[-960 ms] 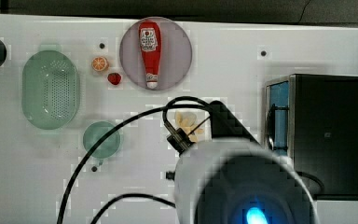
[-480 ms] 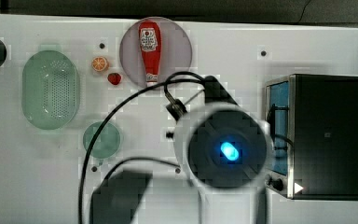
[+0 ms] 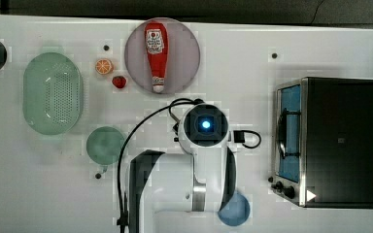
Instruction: Pick Banana and place it in mug.
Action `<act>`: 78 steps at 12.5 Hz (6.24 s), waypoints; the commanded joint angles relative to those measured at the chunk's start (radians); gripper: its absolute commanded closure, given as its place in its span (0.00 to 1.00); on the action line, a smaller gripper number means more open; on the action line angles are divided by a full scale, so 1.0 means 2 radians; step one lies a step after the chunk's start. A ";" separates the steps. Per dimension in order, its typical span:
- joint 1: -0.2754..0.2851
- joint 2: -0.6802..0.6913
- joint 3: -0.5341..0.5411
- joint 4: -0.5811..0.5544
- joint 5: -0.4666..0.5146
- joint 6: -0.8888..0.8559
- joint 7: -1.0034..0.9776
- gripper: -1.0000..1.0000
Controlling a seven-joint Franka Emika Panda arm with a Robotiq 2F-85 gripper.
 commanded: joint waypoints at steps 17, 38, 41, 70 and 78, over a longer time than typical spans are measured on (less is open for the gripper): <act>0.002 0.216 -0.010 -0.013 0.006 0.294 -0.102 0.41; 0.008 -0.117 0.023 0.097 0.014 -0.167 -0.051 0.63; 0.020 -0.119 0.076 0.097 0.017 -0.169 0.025 0.63; 0.028 0.122 0.235 0.033 0.004 0.181 0.313 0.00; 0.017 -0.054 0.172 0.133 0.005 -0.091 0.309 0.00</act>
